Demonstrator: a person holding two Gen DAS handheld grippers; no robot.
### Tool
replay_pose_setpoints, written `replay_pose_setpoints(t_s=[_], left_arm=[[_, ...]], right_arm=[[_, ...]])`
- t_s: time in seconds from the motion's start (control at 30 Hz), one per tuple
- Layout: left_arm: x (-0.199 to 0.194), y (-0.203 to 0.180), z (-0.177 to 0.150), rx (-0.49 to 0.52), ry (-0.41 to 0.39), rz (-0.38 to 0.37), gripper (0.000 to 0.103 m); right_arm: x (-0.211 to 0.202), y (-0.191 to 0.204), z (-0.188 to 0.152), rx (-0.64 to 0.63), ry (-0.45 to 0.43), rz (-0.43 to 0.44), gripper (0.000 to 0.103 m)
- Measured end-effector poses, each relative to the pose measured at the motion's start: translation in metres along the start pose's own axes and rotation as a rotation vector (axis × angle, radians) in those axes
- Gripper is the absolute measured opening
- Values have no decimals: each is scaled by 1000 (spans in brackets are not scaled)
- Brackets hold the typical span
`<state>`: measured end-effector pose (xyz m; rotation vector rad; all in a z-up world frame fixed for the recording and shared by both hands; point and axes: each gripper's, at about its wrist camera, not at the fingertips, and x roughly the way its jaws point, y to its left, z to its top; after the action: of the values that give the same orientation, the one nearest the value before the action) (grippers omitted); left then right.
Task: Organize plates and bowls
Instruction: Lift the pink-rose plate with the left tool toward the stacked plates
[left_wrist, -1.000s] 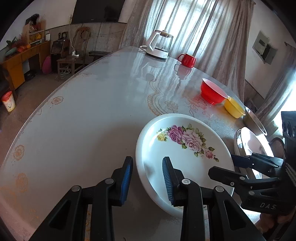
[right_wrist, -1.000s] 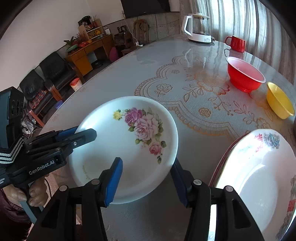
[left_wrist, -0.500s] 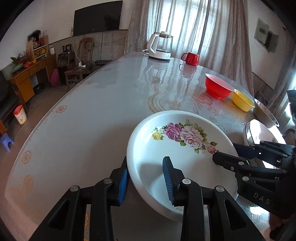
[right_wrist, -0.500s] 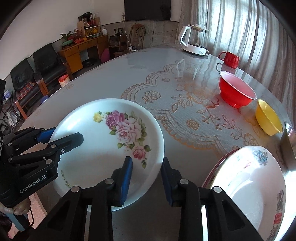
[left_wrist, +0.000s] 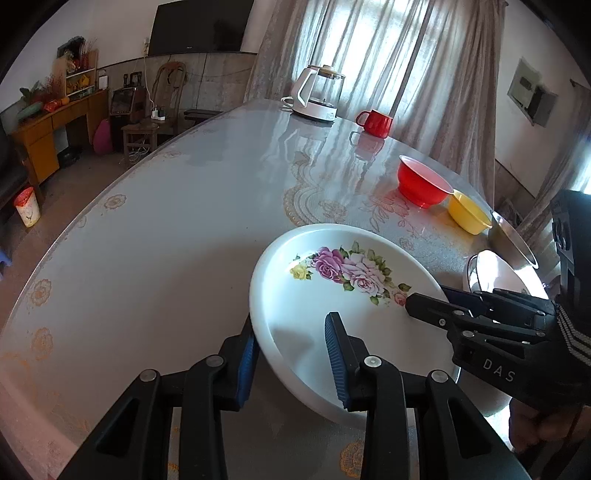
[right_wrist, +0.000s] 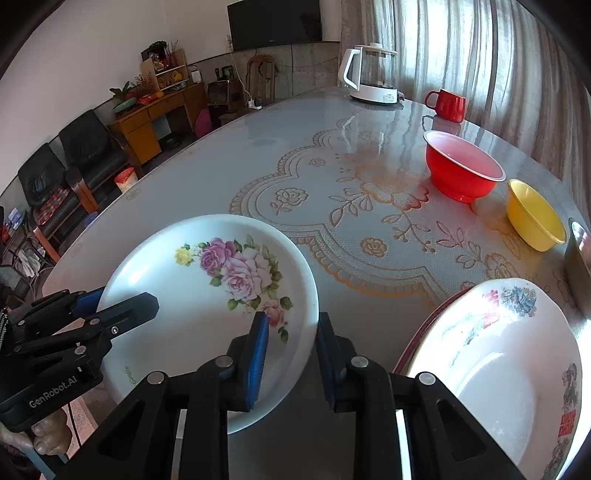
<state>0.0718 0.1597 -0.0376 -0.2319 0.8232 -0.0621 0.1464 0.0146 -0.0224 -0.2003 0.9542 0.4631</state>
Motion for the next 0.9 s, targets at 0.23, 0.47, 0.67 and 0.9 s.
replay_pose_setpoints(t_s=[0.23,0.47,0.67,0.9], left_arm=[[4,-2,-2,12,-7,24,34],[-8,13,5,-71,-31,-48,34],[-16,15,6,-100,-38,-130,34],[-19,5,10,-93,-39,-161,34]], right_arm=[[8,7,4,-43,23,-36,32],[-3,-3,4,21,-3,54,27],[-10,-22,4,160,-11,173,27],[-22,-35,4,222,-58,211,27]])
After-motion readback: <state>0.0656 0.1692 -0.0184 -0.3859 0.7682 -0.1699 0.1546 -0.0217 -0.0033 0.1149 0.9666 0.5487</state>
